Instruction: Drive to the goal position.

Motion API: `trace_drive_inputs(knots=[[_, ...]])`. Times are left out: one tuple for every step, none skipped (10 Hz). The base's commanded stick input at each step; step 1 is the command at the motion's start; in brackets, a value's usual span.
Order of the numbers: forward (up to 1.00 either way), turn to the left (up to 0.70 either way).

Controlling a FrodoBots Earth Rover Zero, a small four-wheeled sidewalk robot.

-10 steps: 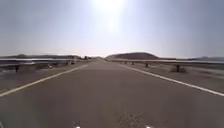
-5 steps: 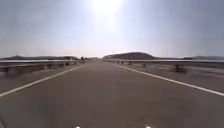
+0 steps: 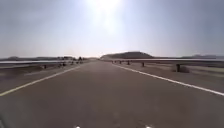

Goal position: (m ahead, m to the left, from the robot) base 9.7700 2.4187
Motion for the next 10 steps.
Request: trace_drive_inputs(knots=[[0.7,0.25],[0.7,0.19],[0.7,0.0],[0.7,0.0],[0.7,0.0],[0.7,0.0],[0.7,0.0],[0.7,0.0],[0.7,0.0],[0.7,0.0]])
